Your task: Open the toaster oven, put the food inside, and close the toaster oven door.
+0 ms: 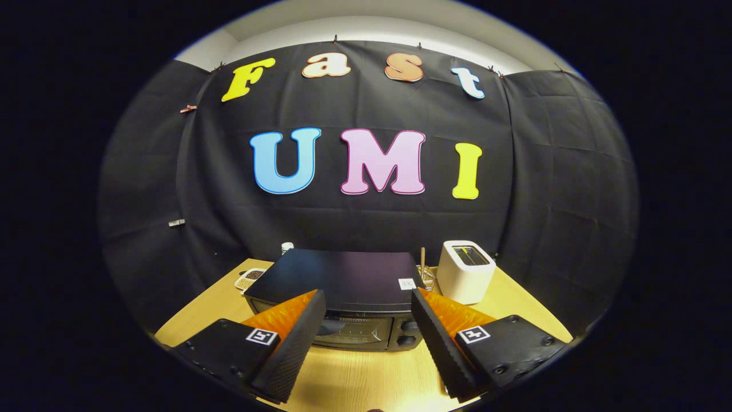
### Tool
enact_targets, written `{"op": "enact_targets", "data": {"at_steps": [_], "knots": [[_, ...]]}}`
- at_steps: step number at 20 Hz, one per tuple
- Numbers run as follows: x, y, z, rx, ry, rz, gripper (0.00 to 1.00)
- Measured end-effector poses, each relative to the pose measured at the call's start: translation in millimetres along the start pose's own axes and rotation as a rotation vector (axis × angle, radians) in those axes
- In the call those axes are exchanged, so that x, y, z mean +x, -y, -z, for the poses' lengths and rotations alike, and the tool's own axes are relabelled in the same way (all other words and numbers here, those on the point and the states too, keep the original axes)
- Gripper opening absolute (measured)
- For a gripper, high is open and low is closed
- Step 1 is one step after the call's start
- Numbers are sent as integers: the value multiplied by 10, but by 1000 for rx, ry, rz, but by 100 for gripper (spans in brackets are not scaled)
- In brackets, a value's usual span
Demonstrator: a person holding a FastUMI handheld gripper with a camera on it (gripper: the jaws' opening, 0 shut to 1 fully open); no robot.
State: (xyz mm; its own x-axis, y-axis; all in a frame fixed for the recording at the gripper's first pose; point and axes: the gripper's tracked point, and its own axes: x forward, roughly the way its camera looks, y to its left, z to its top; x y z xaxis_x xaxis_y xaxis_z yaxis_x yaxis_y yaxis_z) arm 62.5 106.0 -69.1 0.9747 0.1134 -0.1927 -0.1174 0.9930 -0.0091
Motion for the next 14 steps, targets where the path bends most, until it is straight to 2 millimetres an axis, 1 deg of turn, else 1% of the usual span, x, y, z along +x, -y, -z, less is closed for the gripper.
{"op": "enact_targets", "data": {"at_steps": [4, 8, 12, 14], "knots": [[253, -183, 196, 35, -77, -8, 98], [449, -418, 358, 59, -121, -18, 98], [595, -634, 581, 69, -172, -22, 99], [676, -684, 696, 63, -199, -17, 99]]}}
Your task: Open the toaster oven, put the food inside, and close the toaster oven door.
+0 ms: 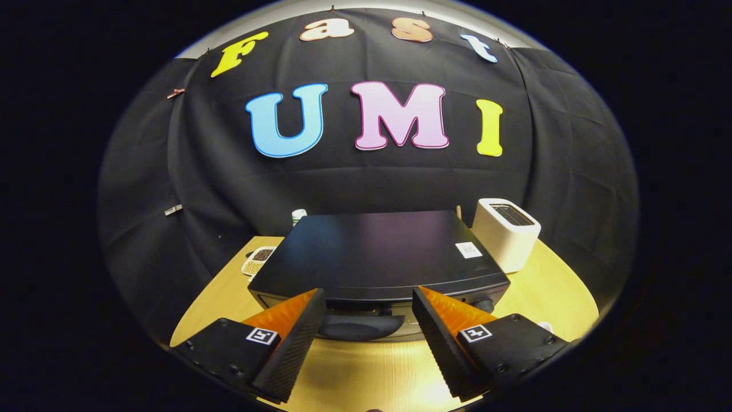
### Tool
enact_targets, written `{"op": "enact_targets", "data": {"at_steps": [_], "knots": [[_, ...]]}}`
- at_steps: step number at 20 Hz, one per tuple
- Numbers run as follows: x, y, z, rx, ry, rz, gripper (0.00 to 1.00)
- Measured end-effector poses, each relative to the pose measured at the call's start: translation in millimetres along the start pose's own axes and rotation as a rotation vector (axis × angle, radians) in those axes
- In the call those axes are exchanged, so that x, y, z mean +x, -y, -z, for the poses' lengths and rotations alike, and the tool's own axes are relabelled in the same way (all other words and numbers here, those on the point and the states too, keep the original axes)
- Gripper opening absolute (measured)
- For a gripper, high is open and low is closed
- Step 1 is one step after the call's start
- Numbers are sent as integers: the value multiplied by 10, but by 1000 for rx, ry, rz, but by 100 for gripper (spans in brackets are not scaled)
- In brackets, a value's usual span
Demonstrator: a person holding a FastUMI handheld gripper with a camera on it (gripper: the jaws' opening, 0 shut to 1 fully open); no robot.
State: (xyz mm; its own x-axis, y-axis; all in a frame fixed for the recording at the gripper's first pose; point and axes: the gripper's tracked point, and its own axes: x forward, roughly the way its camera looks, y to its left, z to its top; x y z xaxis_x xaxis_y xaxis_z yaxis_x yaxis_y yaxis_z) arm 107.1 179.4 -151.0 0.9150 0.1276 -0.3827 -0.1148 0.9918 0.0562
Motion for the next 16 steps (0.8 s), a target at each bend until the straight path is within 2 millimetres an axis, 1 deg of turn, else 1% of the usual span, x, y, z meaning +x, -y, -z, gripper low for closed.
{"op": "enact_targets", "data": {"at_steps": [4, 5, 6, 7, 8, 10, 12, 16], "knots": [[157, -24, 186, -3, -43, 16, 99], [185, -26, 194, -7, -42, 21, 99], [224, -36, 161, -13, -32, 22, 100], [205, -24, 198, -14, -45, 34, 99], [204, -31, 156, -18, -35, 38, 99], [204, -61, 179, -35, -28, 39, 99], [211, -37, 202, -26, -40, 38, 99], [118, -22, 305, -19, -72, 36, 99]]}}
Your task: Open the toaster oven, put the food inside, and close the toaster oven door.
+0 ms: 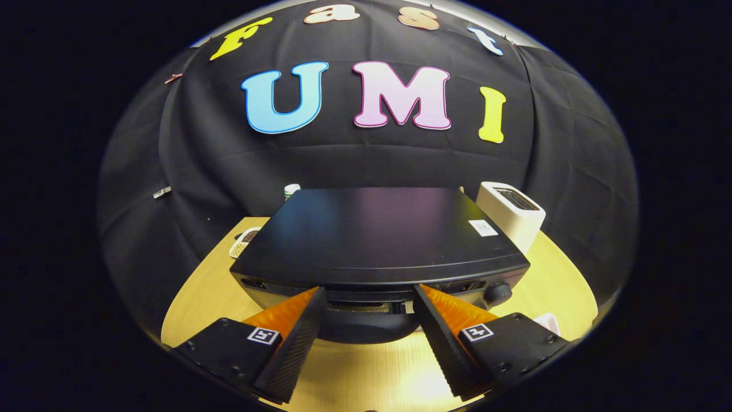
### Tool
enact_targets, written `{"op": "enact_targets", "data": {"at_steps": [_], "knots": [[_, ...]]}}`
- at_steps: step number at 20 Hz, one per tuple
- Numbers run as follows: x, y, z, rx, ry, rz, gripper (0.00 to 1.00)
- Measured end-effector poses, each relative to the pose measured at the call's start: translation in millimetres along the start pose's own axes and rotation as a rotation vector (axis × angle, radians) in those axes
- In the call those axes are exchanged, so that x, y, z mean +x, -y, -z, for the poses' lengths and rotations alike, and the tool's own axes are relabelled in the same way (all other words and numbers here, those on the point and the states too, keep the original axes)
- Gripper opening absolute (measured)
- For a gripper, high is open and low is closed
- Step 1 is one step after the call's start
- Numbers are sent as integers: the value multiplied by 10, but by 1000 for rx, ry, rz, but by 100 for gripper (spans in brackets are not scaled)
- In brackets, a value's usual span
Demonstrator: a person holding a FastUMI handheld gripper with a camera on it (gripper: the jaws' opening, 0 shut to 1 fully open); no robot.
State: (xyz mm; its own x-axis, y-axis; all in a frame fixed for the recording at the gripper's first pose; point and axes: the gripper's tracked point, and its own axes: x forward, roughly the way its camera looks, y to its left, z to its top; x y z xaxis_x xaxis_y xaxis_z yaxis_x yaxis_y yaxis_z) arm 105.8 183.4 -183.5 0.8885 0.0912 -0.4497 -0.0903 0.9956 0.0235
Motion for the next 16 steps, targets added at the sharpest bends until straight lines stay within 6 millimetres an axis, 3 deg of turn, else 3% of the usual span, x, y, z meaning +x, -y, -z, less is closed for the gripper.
{"op": "enact_targets", "data": {"at_steps": [11, 16], "knots": [[-373, 11, 379, -14, -44, -18, 98], [-522, 23, 657, -29, -80, -37, 98]]}}
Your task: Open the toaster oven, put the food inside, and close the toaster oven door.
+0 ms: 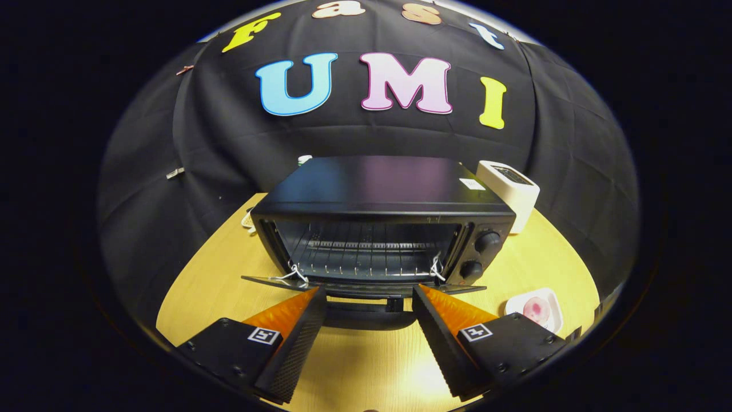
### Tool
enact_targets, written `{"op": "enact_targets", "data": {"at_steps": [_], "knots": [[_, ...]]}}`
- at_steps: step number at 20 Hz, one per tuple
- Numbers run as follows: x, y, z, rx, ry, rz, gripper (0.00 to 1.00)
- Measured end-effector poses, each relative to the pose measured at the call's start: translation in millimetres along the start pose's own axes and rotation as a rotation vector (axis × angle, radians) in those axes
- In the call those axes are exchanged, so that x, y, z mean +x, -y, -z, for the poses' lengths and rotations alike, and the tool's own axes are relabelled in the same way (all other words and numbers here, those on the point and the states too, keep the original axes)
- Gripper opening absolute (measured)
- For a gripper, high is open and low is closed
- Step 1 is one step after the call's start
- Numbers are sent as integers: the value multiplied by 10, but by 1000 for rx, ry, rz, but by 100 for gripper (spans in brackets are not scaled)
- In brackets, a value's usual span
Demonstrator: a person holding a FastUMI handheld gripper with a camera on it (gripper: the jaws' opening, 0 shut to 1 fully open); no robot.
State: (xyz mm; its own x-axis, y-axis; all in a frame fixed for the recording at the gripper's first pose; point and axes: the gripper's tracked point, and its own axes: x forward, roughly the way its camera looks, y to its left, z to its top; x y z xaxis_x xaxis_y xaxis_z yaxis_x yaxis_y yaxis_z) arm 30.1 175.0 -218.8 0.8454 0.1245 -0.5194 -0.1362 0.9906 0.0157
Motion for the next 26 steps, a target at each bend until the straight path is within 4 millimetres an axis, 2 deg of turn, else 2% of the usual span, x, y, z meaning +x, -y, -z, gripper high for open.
{"op": "enact_targets", "data": {"at_steps": [3, 7, 10, 14, 17, 22, 26], "knots": [[-58, 5, 258, -22, -49, -12, 97], [-101, 16, 707, -21, -150, -46, 97], [-31, 127, 931, -33, -199, -36, 98], [-80, 283, 887, -23, -188, -38, 97], [-143, 531, 816, -3, -189, -22, 98], [-262, 1169, 645, 94, -200, 37, 97], [-287, 1765, 520, 124, -197, 85, 97]]}}
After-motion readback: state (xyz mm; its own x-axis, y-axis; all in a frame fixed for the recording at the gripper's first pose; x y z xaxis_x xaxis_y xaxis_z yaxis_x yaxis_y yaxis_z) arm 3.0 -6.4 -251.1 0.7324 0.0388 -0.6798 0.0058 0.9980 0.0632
